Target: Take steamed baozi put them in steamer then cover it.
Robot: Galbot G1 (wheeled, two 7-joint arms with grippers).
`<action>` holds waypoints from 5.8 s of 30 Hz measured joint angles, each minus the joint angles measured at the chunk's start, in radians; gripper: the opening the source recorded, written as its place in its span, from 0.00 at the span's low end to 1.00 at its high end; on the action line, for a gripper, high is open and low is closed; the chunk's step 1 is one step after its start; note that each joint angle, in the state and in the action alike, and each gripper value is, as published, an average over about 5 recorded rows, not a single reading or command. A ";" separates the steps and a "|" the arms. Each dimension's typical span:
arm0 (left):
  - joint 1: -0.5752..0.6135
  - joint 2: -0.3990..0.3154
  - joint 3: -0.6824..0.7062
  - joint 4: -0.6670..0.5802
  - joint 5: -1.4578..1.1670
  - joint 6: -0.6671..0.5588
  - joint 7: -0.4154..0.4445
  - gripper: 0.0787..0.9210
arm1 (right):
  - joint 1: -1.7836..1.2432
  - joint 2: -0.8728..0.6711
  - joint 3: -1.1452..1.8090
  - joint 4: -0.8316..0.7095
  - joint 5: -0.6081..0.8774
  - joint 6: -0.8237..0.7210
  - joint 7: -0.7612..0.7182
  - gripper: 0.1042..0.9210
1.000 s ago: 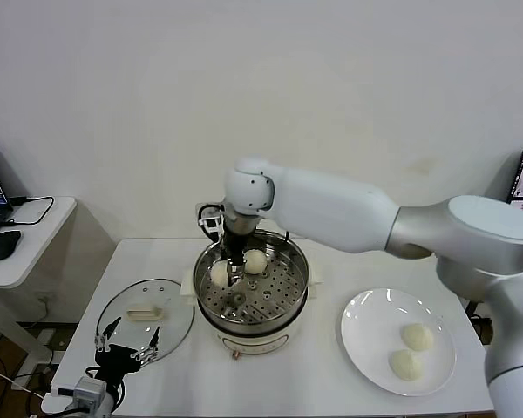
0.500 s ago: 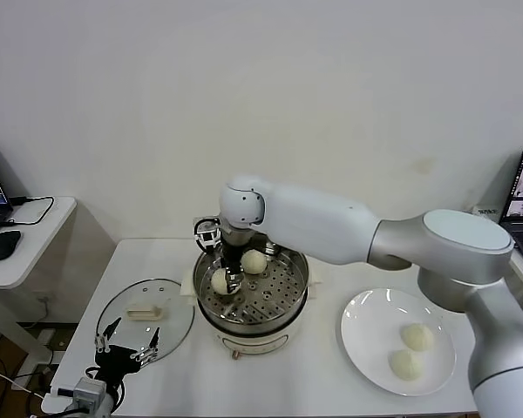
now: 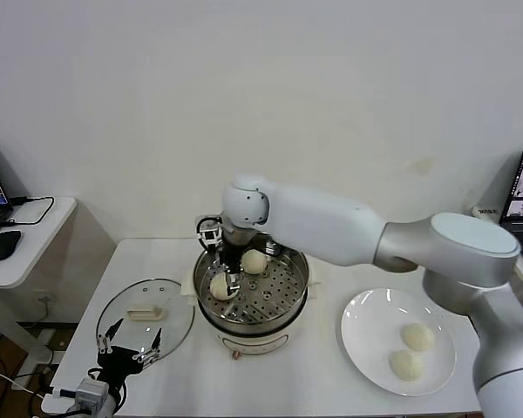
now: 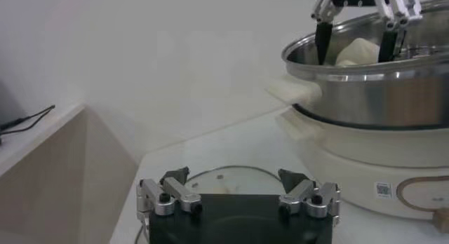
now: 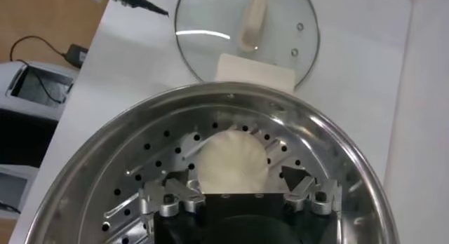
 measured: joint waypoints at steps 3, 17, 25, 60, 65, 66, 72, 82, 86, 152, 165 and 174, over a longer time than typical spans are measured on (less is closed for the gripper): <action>0.000 0.001 0.007 -0.002 0.001 0.003 0.001 0.88 | 0.037 -0.092 0.010 0.063 0.017 0.018 -0.023 0.88; 0.005 -0.002 0.047 0.002 0.024 0.000 -0.004 0.88 | 0.092 -0.620 0.048 0.332 -0.030 0.135 -0.139 0.88; 0.022 -0.005 0.054 -0.007 0.028 -0.001 -0.007 0.88 | -0.081 -0.835 0.117 0.418 -0.156 0.215 -0.160 0.88; 0.008 -0.016 0.062 0.032 0.044 0.007 -0.003 0.88 | -0.612 -0.877 0.339 0.379 -0.469 0.322 -0.131 0.88; 0.010 -0.015 0.063 0.032 0.047 0.007 -0.003 0.88 | -0.657 -0.866 0.372 0.372 -0.489 0.323 -0.125 0.88; 0.010 -0.015 0.063 0.031 0.048 0.007 -0.003 0.88 | -0.666 -0.864 0.377 0.371 -0.493 0.323 -0.123 0.88; 0.014 -0.017 0.064 0.030 0.051 0.007 -0.003 0.88 | -0.709 -0.859 0.399 0.367 -0.510 0.322 -0.108 0.88; 0.014 -0.020 0.067 0.034 0.063 0.007 -0.005 0.88 | -0.761 -0.851 0.429 0.366 -0.521 0.315 -0.086 0.88; 0.014 -0.021 0.069 0.034 0.064 0.006 -0.005 0.88 | -0.775 -0.851 0.435 0.366 -0.526 0.313 -0.082 0.88; 0.026 -0.051 0.052 0.025 0.066 -0.026 -0.034 0.88 | 0.049 -0.243 0.221 0.073 -0.271 0.925 -0.291 0.65; 0.024 -0.059 0.045 0.018 0.054 -0.031 -0.036 0.88 | 0.050 -0.128 0.070 0.203 -0.416 1.065 -0.262 0.65; 0.025 -0.059 0.041 0.014 0.044 -0.031 -0.033 0.88 | 0.007 -0.091 -0.001 0.258 -0.485 1.081 -0.245 0.65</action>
